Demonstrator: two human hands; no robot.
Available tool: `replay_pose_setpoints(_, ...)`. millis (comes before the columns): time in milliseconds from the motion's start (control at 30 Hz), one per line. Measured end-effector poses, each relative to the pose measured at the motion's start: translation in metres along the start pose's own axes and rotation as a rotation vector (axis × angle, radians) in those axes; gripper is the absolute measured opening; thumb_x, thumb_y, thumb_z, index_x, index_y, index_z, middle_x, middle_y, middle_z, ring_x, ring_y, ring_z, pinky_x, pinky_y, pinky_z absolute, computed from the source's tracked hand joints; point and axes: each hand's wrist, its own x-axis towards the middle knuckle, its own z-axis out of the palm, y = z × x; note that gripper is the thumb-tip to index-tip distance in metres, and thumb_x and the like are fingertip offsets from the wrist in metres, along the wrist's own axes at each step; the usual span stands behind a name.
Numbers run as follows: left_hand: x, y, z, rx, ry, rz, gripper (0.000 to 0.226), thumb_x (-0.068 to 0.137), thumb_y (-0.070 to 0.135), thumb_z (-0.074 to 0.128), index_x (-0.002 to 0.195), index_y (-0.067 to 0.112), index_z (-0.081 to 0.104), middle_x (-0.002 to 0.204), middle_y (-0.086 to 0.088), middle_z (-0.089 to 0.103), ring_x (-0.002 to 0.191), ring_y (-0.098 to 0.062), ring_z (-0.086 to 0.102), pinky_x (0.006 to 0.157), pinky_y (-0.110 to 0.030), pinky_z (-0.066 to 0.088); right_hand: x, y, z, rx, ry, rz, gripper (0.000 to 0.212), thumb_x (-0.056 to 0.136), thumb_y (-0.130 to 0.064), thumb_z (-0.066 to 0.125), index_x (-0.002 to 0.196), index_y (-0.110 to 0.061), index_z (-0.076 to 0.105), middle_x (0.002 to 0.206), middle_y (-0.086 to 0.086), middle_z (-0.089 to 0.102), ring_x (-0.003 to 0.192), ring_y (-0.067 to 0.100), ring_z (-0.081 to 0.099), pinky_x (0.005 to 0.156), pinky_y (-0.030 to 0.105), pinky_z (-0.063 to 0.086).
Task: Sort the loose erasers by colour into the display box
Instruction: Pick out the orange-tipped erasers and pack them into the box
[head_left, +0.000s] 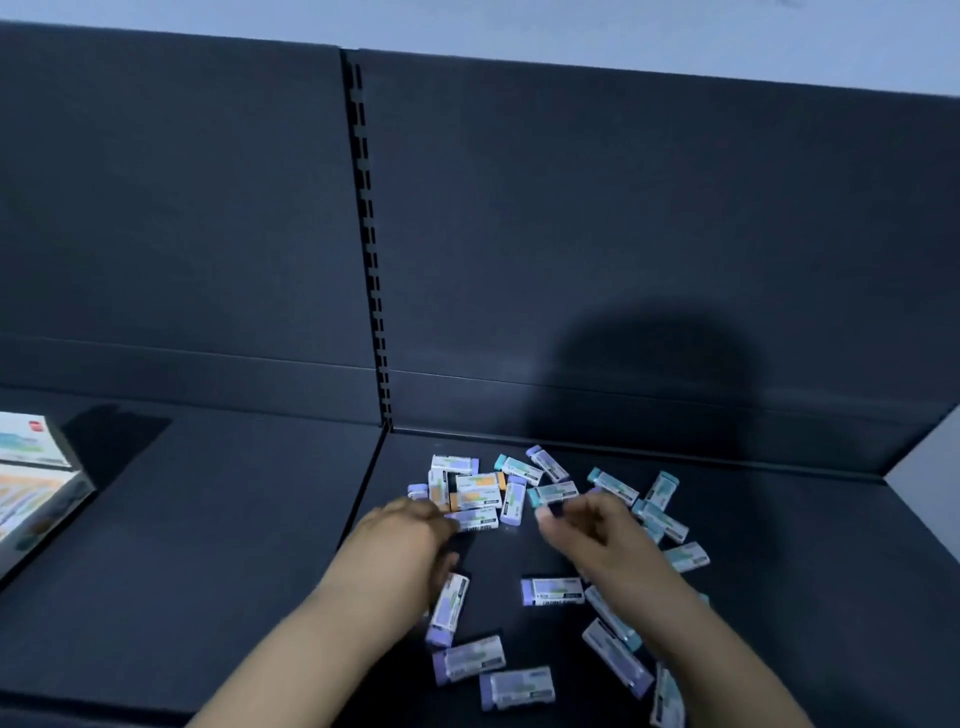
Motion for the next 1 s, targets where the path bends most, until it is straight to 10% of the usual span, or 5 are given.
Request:
replay_pose_setpoints(367, 0.076, -0.015, 0.011, -0.006, -0.250, -0.009, 0.008, 0.084, 0.011, 0.051, 0.078, 0.014, 0.055, 0.100, -0.008, 0.057, 0.093, -0.029, 0.058, 0.072, -0.028, 0.044, -0.008, 0.022, 0.022, -0.726, 0.068, -0.194, 0.055, 0.071, -0.048, 0.069, 0.114, -0.035, 0.038, 0.105, -0.017, 0.041, 0.105, 0.008, 0.035, 0.085, 0.020, 0.032)
replay_pose_setpoints(600, 0.099, -0.004, 0.026, 0.083, -0.337, -0.041, 0.042, 0.088, 0.011, 0.053, 0.129, 0.019, 0.052, 0.127, -0.009, 0.052, 0.114, -0.027, 0.054, 0.092, -0.029, 0.043, -0.006, 0.018, 0.017, -0.712, 0.019, -0.183, 0.075, 0.074, -0.047, 0.070, 0.136, -0.034, 0.030, 0.131, -0.015, 0.040, 0.122, 0.008, 0.030, 0.095, 0.019, 0.030)
replay_pose_setpoints(1000, 0.052, -0.002, -0.011, -0.288, -0.154, 0.047, 0.039, 0.089, 0.016, 0.055, 0.125, 0.030, 0.054, 0.104, 0.011, 0.056, 0.093, -0.011, 0.058, 0.083, -0.019, 0.047, -0.007, 0.020, 0.010, -0.631, -0.012, -0.190, 0.078, 0.074, -0.041, 0.071, 0.138, -0.037, 0.027, 0.108, -0.023, 0.030, 0.120, 0.005, 0.033, 0.097, 0.015, 0.028)
